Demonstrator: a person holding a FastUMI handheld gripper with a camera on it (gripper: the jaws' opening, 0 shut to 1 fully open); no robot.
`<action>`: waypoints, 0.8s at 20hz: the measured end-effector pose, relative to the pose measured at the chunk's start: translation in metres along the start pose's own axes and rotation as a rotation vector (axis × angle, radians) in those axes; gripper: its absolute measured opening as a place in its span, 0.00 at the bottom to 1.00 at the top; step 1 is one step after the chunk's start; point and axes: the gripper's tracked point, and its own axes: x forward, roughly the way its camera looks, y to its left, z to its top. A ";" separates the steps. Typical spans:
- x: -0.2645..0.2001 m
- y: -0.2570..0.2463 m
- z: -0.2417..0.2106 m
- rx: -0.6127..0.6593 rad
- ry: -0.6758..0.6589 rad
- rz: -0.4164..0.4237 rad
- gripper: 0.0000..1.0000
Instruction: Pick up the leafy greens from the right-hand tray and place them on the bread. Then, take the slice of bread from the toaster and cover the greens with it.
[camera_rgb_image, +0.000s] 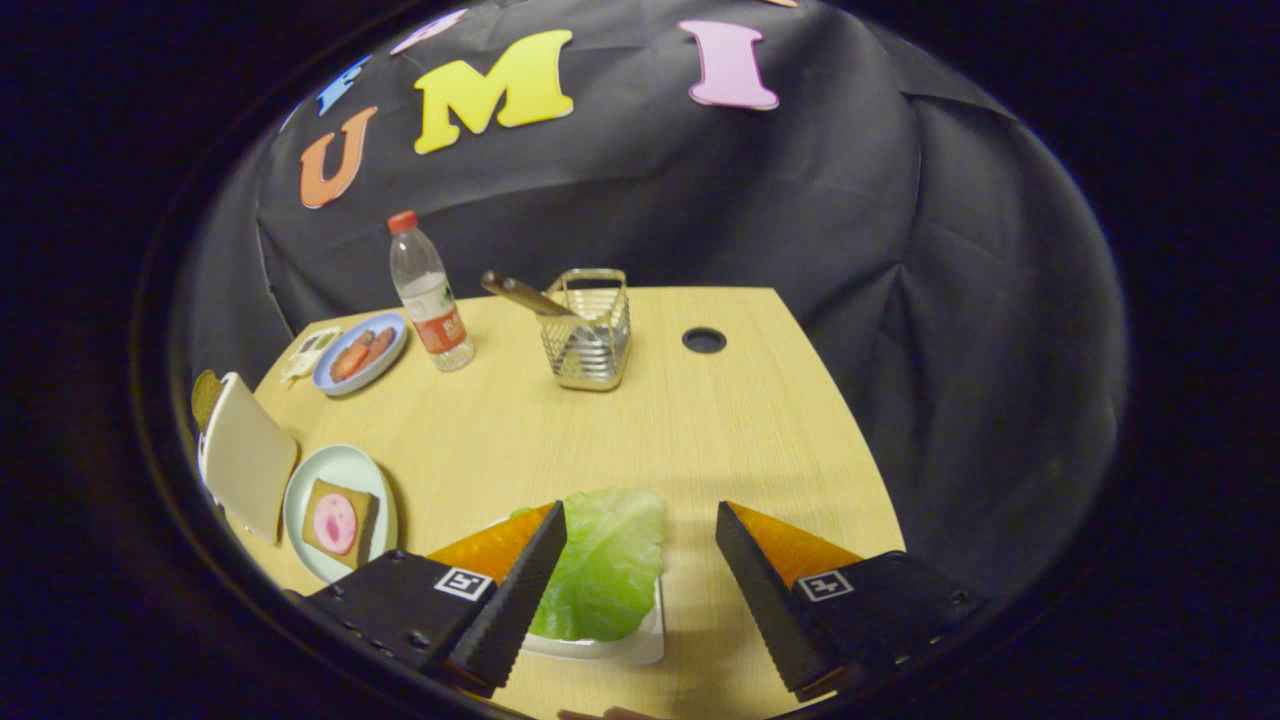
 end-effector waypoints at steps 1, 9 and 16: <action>0.007 0.001 -0.007 0.014 0.025 0.012 0.95; 0.037 0.010 -0.038 0.004 0.176 0.057 0.89; 0.044 0.019 -0.036 -0.024 0.193 0.022 0.57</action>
